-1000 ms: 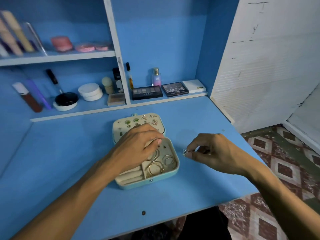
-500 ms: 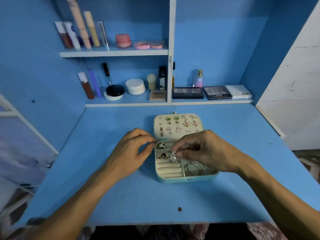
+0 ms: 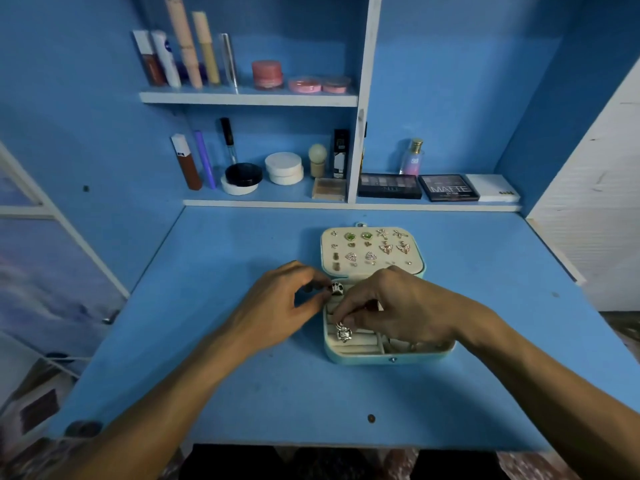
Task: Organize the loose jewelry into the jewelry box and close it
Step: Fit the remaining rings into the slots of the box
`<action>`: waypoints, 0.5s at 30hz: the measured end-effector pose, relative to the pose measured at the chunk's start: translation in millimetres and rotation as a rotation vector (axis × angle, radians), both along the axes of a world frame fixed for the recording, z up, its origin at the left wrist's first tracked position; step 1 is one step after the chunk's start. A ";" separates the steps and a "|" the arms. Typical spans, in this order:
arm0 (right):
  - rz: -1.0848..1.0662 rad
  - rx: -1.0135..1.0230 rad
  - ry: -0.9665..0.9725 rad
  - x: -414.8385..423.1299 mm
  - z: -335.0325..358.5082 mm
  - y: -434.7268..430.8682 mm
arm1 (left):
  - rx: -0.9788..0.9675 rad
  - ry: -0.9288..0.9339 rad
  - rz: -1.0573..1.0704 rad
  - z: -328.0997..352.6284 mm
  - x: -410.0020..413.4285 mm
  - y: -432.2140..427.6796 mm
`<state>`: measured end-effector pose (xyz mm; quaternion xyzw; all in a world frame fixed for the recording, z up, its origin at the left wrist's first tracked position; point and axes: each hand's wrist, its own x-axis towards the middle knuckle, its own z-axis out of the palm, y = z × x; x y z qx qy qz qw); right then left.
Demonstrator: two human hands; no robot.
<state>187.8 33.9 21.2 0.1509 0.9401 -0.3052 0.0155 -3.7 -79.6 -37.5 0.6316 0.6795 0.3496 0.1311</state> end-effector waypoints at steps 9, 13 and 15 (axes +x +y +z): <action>0.004 0.045 -0.011 -8.0 -2.4 -3.6 | 0.008 -0.032 -0.022 -0.2 -1.8 1.2; -0.008 0.121 0.071 -4.5 -6.4 -3.7 | 0.007 -0.043 -0.018 1.7 -2.0 2.0; -0.017 0.127 0.080 -2.9 -7.9 -2.9 | 0.006 -0.055 -0.016 2.2 -1.5 1.8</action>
